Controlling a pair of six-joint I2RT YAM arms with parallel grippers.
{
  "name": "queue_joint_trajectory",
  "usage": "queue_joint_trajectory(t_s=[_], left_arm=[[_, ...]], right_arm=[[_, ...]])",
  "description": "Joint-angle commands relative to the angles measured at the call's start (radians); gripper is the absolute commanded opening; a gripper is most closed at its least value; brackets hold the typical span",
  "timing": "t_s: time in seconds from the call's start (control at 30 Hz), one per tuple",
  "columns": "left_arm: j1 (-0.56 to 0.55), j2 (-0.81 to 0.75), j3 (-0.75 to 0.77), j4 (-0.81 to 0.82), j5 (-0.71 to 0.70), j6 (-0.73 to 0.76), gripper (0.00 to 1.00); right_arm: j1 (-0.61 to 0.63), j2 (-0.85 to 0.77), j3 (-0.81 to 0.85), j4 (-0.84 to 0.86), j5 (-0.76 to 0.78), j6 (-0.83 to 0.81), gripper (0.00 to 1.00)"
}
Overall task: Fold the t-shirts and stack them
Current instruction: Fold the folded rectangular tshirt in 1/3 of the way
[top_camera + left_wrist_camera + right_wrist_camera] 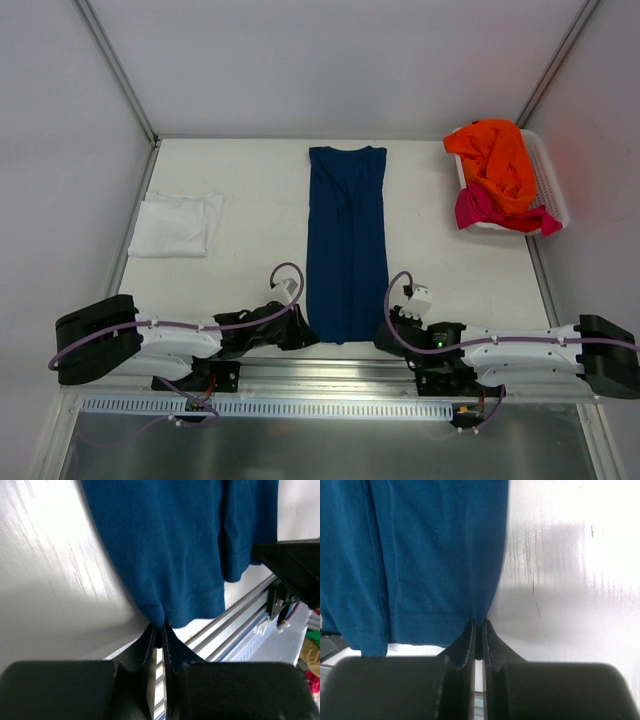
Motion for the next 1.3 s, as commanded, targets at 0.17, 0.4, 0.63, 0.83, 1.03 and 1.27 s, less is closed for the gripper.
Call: queue_joint_trajectory(t_s=[0.17, 0.4, 0.63, 0.83, 1.03, 1.27], left_arm=[[-0.058, -0.076, 0.054, -0.307, -0.079, 0.003, 0.00], [-0.046, -0.035, 0.181, -0.394, -0.180, 0.091, 0.00], [-0.019, 0.085, 0.298, -0.403, -0.186, 0.160, 0.00], [0.023, 0.050, 0.352, -0.447, -0.202, 0.213, 0.00], [0.128, 0.019, 0.410, -0.509, -0.154, 0.290, 0.00], [0.244, 0.120, 0.516, -0.509, -0.084, 0.393, 0.00]], right_arm=[[0.011, 0.018, 0.083, -0.119, -0.014, -0.010, 0.01], [-0.046, 0.128, 0.205, -0.134, 0.029, -0.149, 0.01], [-0.112, 0.254, 0.317, -0.134, 0.036, -0.261, 0.01], [-0.168, 0.286, 0.362, -0.133, 0.027, -0.330, 0.01], [-0.242, 0.311, 0.405, -0.134, 0.014, -0.416, 0.00], [-0.372, 0.383, 0.455, -0.065, -0.034, -0.548, 0.00]])
